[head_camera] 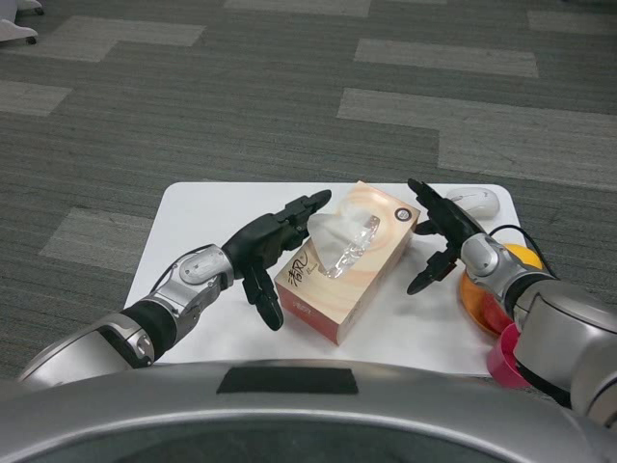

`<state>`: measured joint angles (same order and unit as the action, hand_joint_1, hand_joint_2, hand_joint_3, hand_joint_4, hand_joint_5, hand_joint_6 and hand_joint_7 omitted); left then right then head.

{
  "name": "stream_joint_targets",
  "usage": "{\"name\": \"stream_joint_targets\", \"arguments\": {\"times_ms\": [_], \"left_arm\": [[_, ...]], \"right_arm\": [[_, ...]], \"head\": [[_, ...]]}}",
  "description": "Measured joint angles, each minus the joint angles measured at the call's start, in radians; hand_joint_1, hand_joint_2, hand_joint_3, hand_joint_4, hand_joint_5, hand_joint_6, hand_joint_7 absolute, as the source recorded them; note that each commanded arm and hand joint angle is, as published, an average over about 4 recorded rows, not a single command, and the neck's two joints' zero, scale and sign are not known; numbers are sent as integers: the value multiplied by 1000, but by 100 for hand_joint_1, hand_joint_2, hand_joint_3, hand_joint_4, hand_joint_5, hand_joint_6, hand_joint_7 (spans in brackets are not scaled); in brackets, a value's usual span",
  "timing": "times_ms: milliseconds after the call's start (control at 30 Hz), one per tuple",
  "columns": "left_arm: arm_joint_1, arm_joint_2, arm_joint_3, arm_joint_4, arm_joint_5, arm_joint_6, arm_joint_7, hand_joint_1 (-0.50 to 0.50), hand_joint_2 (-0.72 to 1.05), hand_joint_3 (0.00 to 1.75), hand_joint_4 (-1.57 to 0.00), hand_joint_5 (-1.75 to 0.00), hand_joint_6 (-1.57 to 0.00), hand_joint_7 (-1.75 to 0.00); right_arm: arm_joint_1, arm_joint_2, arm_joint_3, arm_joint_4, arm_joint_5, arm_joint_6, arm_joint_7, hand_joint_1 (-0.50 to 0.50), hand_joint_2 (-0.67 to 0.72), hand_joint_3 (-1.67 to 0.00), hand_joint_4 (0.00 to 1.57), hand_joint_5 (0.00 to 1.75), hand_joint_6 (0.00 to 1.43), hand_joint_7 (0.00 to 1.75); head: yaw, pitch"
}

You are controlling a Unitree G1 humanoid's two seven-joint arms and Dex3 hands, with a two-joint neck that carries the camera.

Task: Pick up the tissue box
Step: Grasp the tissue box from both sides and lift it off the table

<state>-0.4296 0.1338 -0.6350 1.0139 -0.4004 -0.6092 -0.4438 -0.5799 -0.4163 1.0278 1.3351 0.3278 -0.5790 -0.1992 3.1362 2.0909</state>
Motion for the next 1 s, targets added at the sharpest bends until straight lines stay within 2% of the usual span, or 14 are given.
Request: {"name": "stream_joint_targets", "arguments": {"times_ms": [133, 233, 400, 433, 567, 667, 733, 800, 1000], "left_arm": [[-5, 1, -5, 1, 2, 0, 0, 50, -37, 9, 0, 0, 0, 0], [-10, 1, -9, 2, 11, 1, 0, 50, -33, 9, 0, 0, 0, 0], [-20, 1, -12, 3, 19, 6, 0, 50, -35, 9, 0, 0, 0, 0], [-21, 0, -13, 3, 19, 6, 0, 50, -33, 9, 0, 0, 0, 0], [-22, 0, -15, 3, 19, 6, 0, 50, -35, 9, 0, 0, 0, 0], [-24, -2, -17, 3, 19, 6, 0, 50, -33, 9, 0, 0, 0, 0], [-25, -4, -17, 3, 19, 6, 0, 50, -33, 9, 0, 0, 0, 0], [-25, -4, -17, 3, 19, 6, 0, 50, -37, 9, 0, 0, 0, 0], [-25, -4, -17, 3, 19, 6, 0, 50, -33, 9, 0, 0, 0, 0]], "right_arm": [[0, 0, 0, 0, 0, 1, 0, -46, -3, -14, 95, 32, 0, 7], [0, 0, 0, -1, 0, 3, 0, -46, -3, -16, 96, 39, 0, 7], [0, 0, 0, -1, 0, 4, 0, -46, 0, -14, 88, 39, 0, 7], [0, 0, -1, -1, 0, 4, 0, -46, 0, -16, 80, 36, 0, 7], [0, 1, -7, -1, 0, 4, 2, -46, 3, -16, 28, 24, 0, 7], [0, 10, -17, -3, 0, 3, 3, -46, -2, -16, 8, 15, 0, 7], [0, 14, -21, -4, 0, 3, 3, -46, -3, -16, 1, 10, 0, 7], [0, 14, -25, -4, 0, 3, 3, -46, -3, -16, 0, 10, 0, 7], [0, 15, -30, -4, 0, 3, -7, -46, -3, -12, 0, 10, 0, 7]], "head": [[2, 1], [2, 1], [2, -1], [3, -1], [4, -1], [5, 0], [6, 1], [7, 1], [6, 1]]}}
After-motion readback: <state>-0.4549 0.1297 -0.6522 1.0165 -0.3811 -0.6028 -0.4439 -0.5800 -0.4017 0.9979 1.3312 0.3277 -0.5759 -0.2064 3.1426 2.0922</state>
